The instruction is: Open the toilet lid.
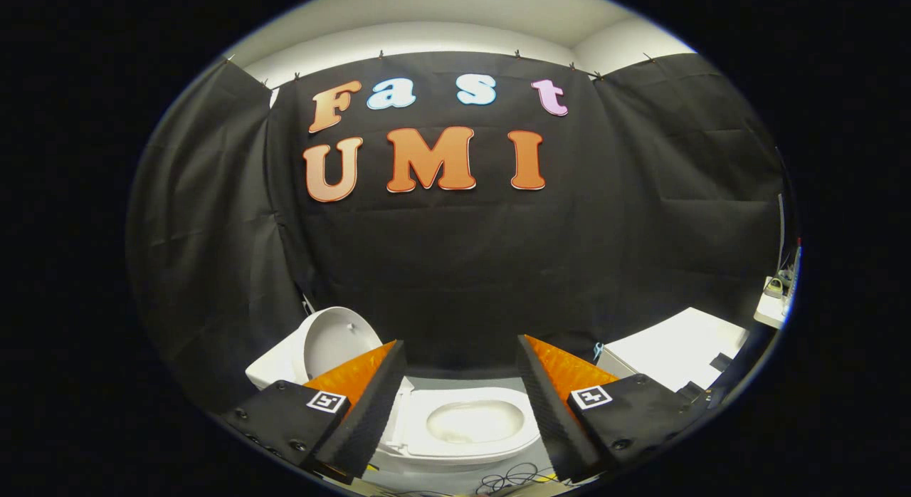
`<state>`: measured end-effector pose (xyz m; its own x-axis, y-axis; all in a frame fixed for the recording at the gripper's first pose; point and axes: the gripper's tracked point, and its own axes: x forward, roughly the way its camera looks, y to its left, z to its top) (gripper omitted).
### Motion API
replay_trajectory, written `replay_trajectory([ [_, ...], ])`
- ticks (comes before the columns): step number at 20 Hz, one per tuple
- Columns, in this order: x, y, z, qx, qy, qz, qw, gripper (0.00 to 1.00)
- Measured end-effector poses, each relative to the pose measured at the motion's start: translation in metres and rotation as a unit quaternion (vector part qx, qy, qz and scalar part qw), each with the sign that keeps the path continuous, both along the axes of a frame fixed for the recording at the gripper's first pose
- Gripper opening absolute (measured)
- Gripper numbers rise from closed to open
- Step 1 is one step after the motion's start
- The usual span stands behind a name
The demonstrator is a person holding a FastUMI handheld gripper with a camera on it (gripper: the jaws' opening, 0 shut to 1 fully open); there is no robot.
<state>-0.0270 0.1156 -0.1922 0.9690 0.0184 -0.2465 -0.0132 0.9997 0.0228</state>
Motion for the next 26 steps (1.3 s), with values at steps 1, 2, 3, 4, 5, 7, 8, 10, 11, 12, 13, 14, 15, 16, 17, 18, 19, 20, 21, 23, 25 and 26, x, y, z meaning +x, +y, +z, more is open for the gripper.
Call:
replay_trajectory([
  [1,-0.001,0.000,0.002,0.001,-0.002,0.000,1.000,0.99],
  [2,-0.001,-0.001,0.004,0.002,-0.006,-0.001,1.000,0.99],
  [3,-0.002,-0.003,0.007,0.003,-0.009,-0.001,1.000,0.99],
  [4,-0.002,-0.004,0.009,0.005,-0.013,-0.001,1.000,0.99],
  [5,-0.003,-0.006,0.011,0.006,-0.016,-0.002,1.000,0.99],
  [7,-0.003,-0.009,0.012,0.009,-0.019,-0.005,1.000,0.99],
  [8,-0.003,-0.010,0.013,0.009,-0.020,-0.007,1.000,0.99],
  [10,-0.003,-0.012,0.014,0.010,-0.021,-0.008,1.000,0.99],
  [11,-0.004,-0.012,0.015,0.011,-0.022,-0.007,1.000,0.99],
  [12,-0.004,-0.012,0.016,0.011,-0.023,-0.008,1.000,0.99],
  [13,-0.004,-0.012,0.015,0.011,-0.024,-0.007,1.000,0.99],
  [14,-0.005,-0.012,0.015,0.011,-0.023,-0.007,1.000,0.99],
  [15,-0.005,-0.011,0.015,0.011,-0.023,-0.007,1.000,0.99],
  [16,-0.004,-0.011,0.015,0.011,-0.024,-0.007,1.000,0.99],
  [17,-0.004,-0.011,0.015,0.011,-0.024,-0.007,1.000,0.99],
  [18,-0.003,-0.010,0.015,0.011,-0.025,-0.006,1.000,0.99],
  [19,-0.004,-0.010,0.014,0.012,-0.024,-0.006,1.000,0.99],
  [20,-0.004,-0.009,0.013,0.013,-0.025,-0.005,1.000,0.99],
  [21,-0.004,-0.009,0.014,0.014,-0.026,-0.004,1.000,0.99],
  [23,-0.004,-0.009,0.015,0.015,-0.027,-0.004,1.000,0.99],
  [25,-0.004,-0.010,0.017,0.015,-0.031,-0.005,0.999,0.99],
  [26,-0.005,-0.011,0.017,0.015,-0.032,-0.005,0.999,0.99],
])
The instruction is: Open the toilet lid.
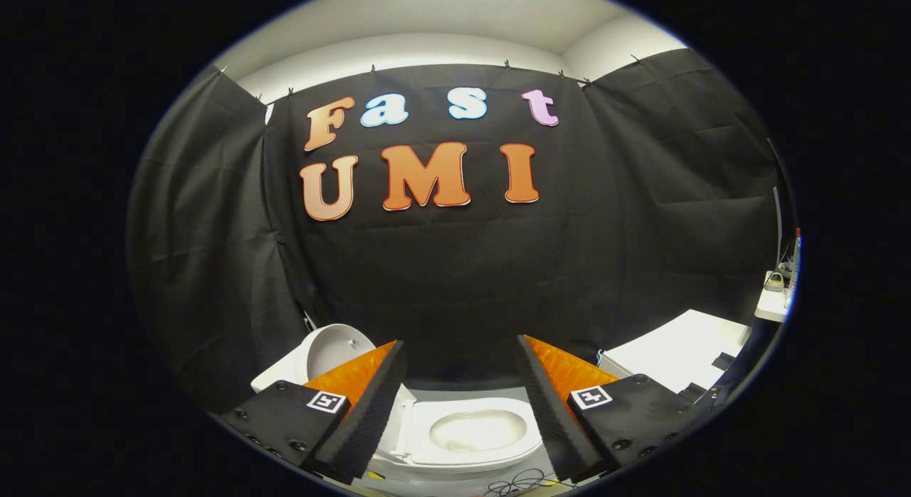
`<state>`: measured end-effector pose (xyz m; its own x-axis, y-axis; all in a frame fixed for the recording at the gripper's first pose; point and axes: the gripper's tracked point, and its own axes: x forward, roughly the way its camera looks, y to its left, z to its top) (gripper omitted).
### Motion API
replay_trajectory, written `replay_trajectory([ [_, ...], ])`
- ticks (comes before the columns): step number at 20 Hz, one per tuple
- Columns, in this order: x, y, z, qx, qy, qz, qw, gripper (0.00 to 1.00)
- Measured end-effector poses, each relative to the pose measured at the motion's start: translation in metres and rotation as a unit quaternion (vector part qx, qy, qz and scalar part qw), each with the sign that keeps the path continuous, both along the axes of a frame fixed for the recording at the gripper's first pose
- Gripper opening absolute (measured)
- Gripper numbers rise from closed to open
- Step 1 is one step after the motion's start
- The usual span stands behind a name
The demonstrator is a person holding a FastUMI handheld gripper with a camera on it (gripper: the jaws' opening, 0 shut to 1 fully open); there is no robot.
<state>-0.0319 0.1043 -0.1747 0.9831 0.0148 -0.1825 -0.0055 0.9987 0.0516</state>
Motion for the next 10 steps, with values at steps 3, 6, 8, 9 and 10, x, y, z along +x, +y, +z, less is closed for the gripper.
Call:
replay_trajectory([
  [3,0.0003,-0.0005,0.0021,0.002,-0.003,0.000,1.000,0.99],
  [6,0.0000,-0.0001,0.0012,0.005,-0.002,0.002,1.000,0.99],
  [8,0.0020,-0.0017,0.0031,0.004,-0.004,-0.001,1.000,0.99],
  [9,0.0022,-0.0017,0.0036,0.003,-0.004,-0.001,1.000,0.99],
  [10,0.0026,-0.0012,0.0039,0.003,-0.004,-0.001,1.000,0.99],
])
